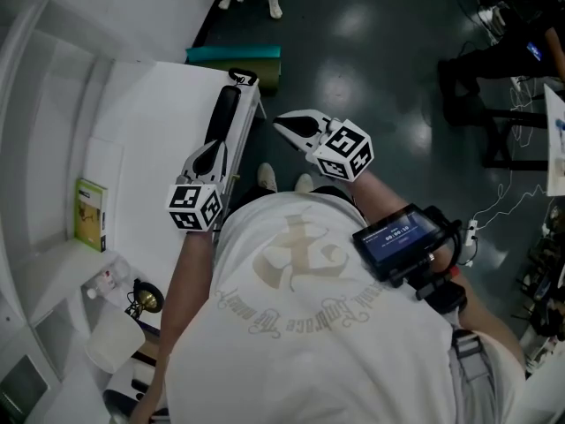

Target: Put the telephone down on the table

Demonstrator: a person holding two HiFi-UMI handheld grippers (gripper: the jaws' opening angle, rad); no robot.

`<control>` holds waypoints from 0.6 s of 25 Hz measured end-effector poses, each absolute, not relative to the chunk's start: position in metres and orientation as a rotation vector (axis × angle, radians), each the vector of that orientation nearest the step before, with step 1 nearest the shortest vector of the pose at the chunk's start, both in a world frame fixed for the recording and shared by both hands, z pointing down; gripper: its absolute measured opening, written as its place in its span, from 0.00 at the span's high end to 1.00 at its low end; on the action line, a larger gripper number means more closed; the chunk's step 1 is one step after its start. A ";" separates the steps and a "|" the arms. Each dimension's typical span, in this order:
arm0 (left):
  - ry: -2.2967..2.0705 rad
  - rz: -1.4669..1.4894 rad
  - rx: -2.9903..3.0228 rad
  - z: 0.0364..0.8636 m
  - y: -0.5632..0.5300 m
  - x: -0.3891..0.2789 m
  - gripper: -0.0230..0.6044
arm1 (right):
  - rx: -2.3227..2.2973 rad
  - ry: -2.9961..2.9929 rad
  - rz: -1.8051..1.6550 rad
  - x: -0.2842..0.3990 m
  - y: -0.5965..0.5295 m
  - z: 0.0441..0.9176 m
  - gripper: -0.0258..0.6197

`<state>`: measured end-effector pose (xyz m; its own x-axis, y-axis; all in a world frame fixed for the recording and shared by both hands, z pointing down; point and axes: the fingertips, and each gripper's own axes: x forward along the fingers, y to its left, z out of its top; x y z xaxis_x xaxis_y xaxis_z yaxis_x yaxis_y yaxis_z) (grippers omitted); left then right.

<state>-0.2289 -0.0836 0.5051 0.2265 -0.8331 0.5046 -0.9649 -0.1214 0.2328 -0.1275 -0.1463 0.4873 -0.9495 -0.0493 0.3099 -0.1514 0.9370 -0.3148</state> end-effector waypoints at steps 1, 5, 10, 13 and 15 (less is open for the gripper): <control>-1.647 0.332 1.999 0.505 -0.082 -0.228 0.94 | 0.140 -2.798 0.481 -0.128 -0.145 0.486 0.94; -1.644 0.323 2.001 0.505 -0.077 -0.227 0.94 | 0.128 -2.810 0.472 -0.129 -0.143 0.483 0.94; -1.642 0.323 1.999 0.507 -0.077 -0.225 0.94 | 0.141 -2.812 0.489 -0.125 -0.145 0.484 0.94; -1.641 0.329 1.998 0.508 -0.078 -0.224 0.94 | 0.152 -2.812 0.499 -0.124 -0.145 0.486 0.94; -1.637 0.335 1.998 0.510 -0.079 -0.225 0.94 | 0.157 -2.809 0.505 -0.124 -0.146 0.487 0.94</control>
